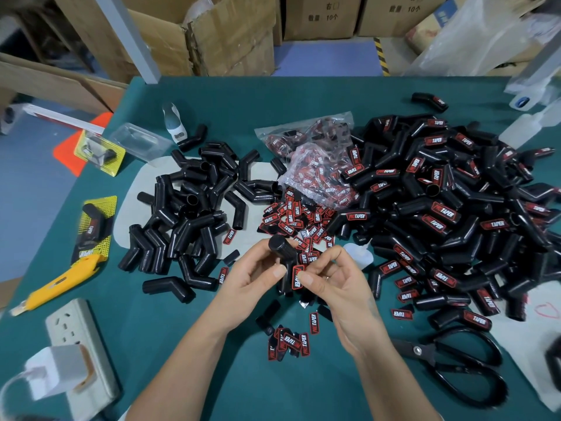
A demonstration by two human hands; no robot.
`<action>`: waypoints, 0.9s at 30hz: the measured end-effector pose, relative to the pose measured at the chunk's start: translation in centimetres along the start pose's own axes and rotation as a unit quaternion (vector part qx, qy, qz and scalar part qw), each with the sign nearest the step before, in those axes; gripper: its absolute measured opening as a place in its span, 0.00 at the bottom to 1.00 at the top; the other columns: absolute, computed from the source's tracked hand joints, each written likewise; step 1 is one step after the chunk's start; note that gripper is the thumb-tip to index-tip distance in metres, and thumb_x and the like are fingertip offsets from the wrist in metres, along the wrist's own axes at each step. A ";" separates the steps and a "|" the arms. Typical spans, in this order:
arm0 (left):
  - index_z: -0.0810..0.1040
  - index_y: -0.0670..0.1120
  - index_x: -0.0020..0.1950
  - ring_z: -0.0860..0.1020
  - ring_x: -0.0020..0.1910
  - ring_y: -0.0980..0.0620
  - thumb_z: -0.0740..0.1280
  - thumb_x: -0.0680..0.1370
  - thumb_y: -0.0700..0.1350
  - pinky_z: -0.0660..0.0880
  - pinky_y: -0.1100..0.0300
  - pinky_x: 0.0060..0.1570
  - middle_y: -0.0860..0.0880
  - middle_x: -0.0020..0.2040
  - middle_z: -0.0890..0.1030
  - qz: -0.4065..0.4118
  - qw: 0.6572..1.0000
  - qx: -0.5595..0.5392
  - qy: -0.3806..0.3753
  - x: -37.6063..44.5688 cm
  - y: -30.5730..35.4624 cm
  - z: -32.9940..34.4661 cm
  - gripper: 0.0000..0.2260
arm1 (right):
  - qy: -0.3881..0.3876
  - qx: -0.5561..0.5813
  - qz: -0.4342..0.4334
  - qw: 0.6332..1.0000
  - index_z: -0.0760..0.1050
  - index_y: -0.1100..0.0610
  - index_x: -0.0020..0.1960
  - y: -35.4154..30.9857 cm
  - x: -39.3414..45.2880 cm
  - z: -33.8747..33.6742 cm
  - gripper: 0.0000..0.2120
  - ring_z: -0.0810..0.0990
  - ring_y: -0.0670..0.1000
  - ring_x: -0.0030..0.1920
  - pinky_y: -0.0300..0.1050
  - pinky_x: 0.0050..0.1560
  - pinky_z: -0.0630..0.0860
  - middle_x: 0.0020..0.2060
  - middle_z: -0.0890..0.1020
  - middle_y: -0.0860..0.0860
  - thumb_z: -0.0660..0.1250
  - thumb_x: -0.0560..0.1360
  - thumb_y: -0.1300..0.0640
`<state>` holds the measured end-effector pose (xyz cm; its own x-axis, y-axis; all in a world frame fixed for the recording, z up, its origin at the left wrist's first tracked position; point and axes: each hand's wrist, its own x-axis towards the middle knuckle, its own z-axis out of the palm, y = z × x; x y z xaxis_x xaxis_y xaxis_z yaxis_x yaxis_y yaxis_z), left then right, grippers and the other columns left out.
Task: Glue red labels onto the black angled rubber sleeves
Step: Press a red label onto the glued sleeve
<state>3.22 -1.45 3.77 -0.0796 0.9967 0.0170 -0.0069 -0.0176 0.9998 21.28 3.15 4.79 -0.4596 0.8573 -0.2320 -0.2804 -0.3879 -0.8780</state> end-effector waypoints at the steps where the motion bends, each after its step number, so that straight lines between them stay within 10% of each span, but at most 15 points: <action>1: 0.79 0.62 0.68 0.78 0.63 0.58 0.66 0.82 0.48 0.72 0.65 0.65 0.57 0.64 0.82 0.001 1.000 0.002 0.000 0.0 0.0 0.0 0.16 | -0.001 -0.002 0.000 1.000 0.77 0.49 0.43 0.0 0.0 0.0 0.14 0.81 0.49 0.41 0.40 0.46 0.78 0.38 0.83 0.51 0.82 0.67 0.54; 27: 0.79 0.59 0.69 0.78 0.63 0.59 0.67 0.84 0.53 0.72 0.66 0.64 0.59 0.63 0.82 -0.003 1.000 -0.004 -0.012 0.0 0.1 0.1 0.13 | 0.009 -0.012 -0.001 1.000 0.77 0.49 0.42 0.0 -0.1 0.1 0.13 0.81 0.48 0.40 0.38 0.46 0.78 0.38 0.83 0.51 0.81 0.68 0.58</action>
<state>3.27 -1.48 3.84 -0.0548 0.9984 0.0116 -0.0157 -0.0125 0.9998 21.21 3.07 4.86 -0.4432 0.8643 -0.2378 -0.2612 -0.3782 -0.8881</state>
